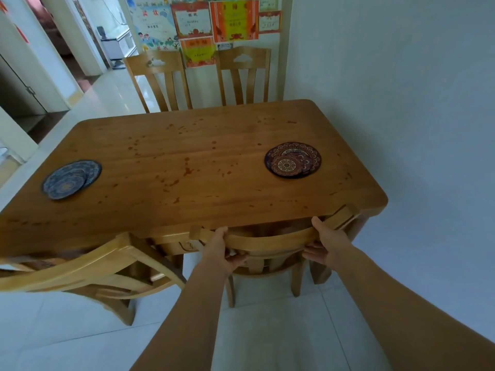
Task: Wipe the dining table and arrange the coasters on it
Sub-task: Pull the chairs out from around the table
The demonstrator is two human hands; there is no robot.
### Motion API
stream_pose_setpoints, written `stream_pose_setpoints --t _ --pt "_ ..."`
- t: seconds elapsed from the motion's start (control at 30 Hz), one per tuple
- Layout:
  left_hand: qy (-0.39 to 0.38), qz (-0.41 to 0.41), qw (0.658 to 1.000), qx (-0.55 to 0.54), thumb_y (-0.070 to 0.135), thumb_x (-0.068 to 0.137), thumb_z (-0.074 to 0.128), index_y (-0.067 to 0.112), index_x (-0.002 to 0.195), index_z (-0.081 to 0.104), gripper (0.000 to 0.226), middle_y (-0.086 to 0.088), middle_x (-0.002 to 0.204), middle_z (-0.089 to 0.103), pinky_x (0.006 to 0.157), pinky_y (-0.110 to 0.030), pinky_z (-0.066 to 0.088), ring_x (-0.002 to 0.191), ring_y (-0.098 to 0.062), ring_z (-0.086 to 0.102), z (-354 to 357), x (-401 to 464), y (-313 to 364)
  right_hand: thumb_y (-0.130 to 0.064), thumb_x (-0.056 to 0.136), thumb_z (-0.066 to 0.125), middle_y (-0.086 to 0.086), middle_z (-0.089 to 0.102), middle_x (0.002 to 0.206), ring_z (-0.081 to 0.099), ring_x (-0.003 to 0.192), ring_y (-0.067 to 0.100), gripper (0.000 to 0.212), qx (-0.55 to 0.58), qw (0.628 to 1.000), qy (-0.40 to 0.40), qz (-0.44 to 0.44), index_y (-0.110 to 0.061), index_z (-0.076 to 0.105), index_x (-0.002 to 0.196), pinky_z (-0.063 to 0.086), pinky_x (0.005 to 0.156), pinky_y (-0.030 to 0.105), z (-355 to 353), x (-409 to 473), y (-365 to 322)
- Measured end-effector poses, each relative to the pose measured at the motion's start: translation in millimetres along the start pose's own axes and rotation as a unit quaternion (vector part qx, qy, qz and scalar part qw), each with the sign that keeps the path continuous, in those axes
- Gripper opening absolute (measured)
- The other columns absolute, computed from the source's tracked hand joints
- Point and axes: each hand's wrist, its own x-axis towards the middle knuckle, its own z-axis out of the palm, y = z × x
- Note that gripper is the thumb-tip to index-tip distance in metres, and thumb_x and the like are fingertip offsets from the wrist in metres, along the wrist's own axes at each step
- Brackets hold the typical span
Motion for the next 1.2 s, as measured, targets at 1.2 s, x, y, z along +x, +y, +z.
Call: stream_pose_setpoints --t 1.2 --pt "-0.087 0.431 0.875 -0.200 0.026 0.100 0.043 0.015 0.121 0.057 0.028 -0.008 0.112 0.073 0.088 -0.038 0.056 0.101 -0.024 0.071 -265.6 -360.9 40.0 -0.018 0.097 0.055 0.006 0.075 0.092 0.070 0.076 0.016 0.019 0.047 0.880 -0.389 -0.268 -0.013 0.065 0.112 0.057 0.070 0.030 105.3 -387.6 73.8"
